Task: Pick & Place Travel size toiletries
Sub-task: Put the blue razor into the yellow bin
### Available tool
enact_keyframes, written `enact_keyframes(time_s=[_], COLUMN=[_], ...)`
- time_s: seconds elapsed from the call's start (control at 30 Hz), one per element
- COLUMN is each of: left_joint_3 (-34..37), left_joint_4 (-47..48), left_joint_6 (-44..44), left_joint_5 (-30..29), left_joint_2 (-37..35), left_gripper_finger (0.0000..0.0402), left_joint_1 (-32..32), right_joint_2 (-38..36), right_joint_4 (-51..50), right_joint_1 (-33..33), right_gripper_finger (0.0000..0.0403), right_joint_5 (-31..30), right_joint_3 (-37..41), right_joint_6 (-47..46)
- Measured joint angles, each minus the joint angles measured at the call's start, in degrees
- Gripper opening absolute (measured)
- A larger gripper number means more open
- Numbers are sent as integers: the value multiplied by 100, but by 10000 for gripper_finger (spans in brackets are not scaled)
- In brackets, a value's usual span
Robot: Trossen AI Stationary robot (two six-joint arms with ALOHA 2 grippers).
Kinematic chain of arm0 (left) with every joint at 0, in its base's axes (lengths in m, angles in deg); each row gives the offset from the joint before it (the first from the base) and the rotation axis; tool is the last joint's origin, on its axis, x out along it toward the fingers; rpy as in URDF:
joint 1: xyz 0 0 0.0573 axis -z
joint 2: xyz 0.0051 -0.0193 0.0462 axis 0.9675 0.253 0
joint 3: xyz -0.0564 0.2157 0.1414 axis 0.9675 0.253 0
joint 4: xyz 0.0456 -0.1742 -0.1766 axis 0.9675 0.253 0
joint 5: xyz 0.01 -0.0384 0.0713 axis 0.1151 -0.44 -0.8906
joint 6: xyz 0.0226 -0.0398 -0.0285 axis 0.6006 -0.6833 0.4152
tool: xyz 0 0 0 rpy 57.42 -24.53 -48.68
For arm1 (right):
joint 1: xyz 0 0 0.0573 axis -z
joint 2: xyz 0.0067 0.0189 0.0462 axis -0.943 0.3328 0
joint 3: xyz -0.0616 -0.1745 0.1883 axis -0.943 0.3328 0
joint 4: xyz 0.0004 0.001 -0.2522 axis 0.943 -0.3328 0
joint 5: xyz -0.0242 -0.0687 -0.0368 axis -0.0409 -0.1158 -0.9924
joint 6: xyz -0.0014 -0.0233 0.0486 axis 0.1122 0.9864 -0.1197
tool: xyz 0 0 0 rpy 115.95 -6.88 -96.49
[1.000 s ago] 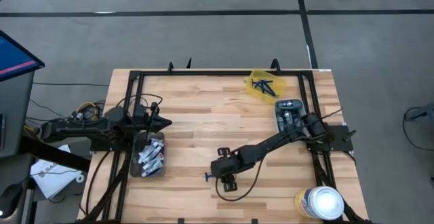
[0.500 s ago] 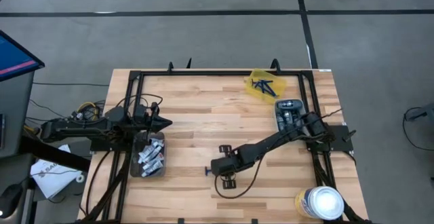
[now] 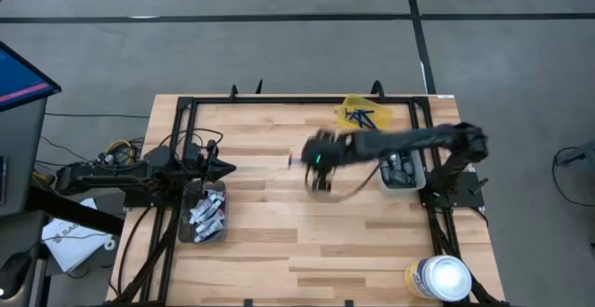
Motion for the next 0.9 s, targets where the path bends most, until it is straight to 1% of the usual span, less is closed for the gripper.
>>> enact_keyframes(time_s=[0.13,0.23,0.33,0.47,0.63,0.9], left_joint_3=[0,0,0,0,0,0], left_joint_4=[-15,-41,-49,-82,-87,-92], left_joint_6=[0,0,0,0,0,0], left_joint_5=[0,0,0,1,1,0], left_joint_2=[0,0,0,0,0,0], left_gripper_finger=[5,7,7,6,8,7], left_joint_1=[0,1,1,-1,2,2], right_joint_2=[-588,-876,-954,-811,-399,437], right_joint_4=[-469,-849,-1315,-1706,-1847,-2473], right_joint_1=[894,1613,2329,3089,3523,3657], right_gripper_finger=[14,17,20,17,21,26], right_joint_5=[-560,-957,-1258,-1323,-1322,-1306], right_joint_3=[-1,-2,-2,-2,0,0], right_joint_6=[-53,-360,-742,-1083,-1137,-1108])
